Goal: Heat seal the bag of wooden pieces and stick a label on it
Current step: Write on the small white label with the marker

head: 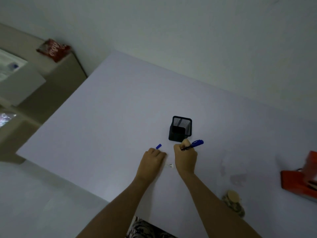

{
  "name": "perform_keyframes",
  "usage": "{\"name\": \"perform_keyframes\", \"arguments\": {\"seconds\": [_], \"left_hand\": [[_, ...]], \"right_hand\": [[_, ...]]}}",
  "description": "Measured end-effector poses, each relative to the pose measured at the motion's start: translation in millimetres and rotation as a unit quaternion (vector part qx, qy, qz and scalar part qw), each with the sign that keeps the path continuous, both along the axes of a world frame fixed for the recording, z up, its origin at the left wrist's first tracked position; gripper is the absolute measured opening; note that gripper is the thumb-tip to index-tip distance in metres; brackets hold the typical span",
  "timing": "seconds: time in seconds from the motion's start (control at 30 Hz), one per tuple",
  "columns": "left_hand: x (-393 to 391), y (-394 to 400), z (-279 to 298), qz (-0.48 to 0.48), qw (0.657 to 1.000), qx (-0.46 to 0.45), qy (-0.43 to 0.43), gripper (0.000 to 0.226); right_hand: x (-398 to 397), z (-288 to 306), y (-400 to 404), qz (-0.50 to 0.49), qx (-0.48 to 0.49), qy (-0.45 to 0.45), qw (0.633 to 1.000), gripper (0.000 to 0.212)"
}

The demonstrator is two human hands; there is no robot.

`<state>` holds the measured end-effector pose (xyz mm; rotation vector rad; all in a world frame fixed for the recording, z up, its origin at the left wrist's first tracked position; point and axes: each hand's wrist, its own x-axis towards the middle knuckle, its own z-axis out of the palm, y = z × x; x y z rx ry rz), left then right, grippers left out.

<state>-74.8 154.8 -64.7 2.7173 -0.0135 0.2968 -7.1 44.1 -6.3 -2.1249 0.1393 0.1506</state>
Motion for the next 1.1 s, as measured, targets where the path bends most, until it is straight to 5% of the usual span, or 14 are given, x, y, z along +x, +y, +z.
{"name": "perform_keyframes", "arguments": {"seconds": [0.23, 0.43, 0.7, 0.87, 1.1], "left_hand": [[45.8, 20.4, 3.5, 0.133, 0.977, -0.037, 0.162, 0.042], [49.0, 23.8, -4.4, 0.109, 0.977, -0.040, 0.180, 0.015], [58.7, 24.4, 101.8, 0.121, 0.948, -0.294, -0.009, 0.009], [60.1, 38.5, 187.4, 0.110, 0.935, -0.327, -0.084, 0.011], [51.6, 47.5, 248.6, 0.086, 0.939, -0.304, -0.138, 0.011]], "right_hand": [[16.0, 11.1, 3.9, 0.038, 0.081, 0.019, 0.996, 0.021], [21.9, 29.9, 4.8, 0.086, 0.178, 0.102, 0.975, 0.022], [39.7, 100.7, 6.2, 0.068, 0.292, 0.179, 0.937, 0.005], [43.5, 168.1, 14.1, 0.092, 0.378, 0.146, 0.910, 0.005], [42.5, 219.4, 23.6, 0.126, 0.382, 0.091, 0.911, 0.004]]}}
